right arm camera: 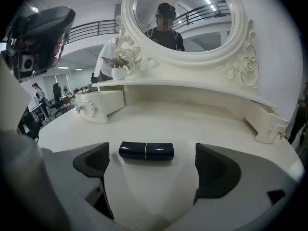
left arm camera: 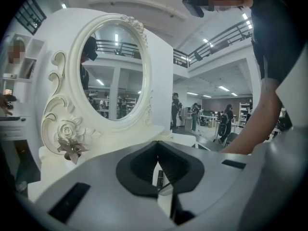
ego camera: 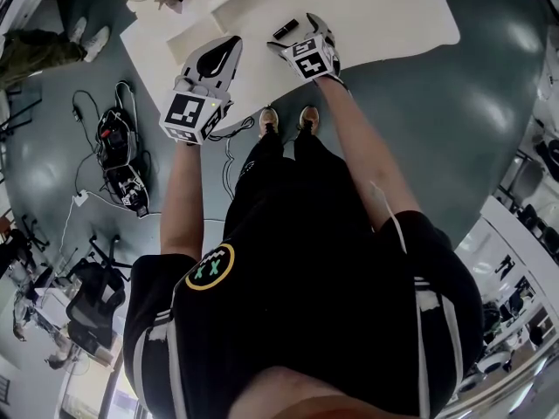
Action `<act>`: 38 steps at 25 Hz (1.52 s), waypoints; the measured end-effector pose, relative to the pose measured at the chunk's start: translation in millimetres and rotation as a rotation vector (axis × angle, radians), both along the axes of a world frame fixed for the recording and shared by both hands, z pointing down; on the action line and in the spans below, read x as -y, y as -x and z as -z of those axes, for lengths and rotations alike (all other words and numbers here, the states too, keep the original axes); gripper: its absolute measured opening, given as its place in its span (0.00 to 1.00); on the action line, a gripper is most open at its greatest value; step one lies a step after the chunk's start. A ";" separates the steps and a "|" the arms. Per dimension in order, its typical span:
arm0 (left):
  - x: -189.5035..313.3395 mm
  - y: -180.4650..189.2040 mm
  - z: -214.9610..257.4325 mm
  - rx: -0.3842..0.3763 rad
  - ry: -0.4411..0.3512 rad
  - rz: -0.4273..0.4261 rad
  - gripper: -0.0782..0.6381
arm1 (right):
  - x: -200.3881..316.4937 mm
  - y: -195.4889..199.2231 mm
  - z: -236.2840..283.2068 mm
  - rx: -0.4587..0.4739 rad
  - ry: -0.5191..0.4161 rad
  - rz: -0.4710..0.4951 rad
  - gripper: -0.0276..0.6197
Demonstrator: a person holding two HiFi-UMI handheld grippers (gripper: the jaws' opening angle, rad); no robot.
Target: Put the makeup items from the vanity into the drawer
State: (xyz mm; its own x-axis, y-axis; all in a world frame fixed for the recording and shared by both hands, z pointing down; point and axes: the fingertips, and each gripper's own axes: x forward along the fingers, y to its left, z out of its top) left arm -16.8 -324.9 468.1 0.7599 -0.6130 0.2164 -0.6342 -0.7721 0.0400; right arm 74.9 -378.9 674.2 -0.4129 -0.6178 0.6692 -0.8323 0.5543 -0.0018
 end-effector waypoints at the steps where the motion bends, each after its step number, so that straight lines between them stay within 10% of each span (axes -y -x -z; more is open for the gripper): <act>1: 0.3 0.3 0.1 0.000 0.000 0.001 0.14 | -0.1 -0.6 0.0 -0.006 0.001 -0.002 0.92; 11: 0.0 1.7 2.1 -0.002 -0.001 0.006 0.14 | -0.7 0.7 1.8 -0.035 0.006 0.035 0.81; 16: 0.1 4.8 0.6 -0.001 -0.001 0.010 0.14 | -5.9 16.4 3.1 -0.043 -0.006 0.120 0.60; 38: -17.3 53.1 10.6 -0.012 -0.029 0.098 0.14 | 13.9 92.1 101.5 0.105 -0.157 0.079 0.58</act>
State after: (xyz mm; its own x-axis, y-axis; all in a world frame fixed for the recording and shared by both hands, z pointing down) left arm -69.9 -307.6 457.6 0.6985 -0.6902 0.1889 -0.7062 -0.7075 0.0265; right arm -17.2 -392.8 572.7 -0.5269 -0.6739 0.5180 -0.7858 0.6184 0.0052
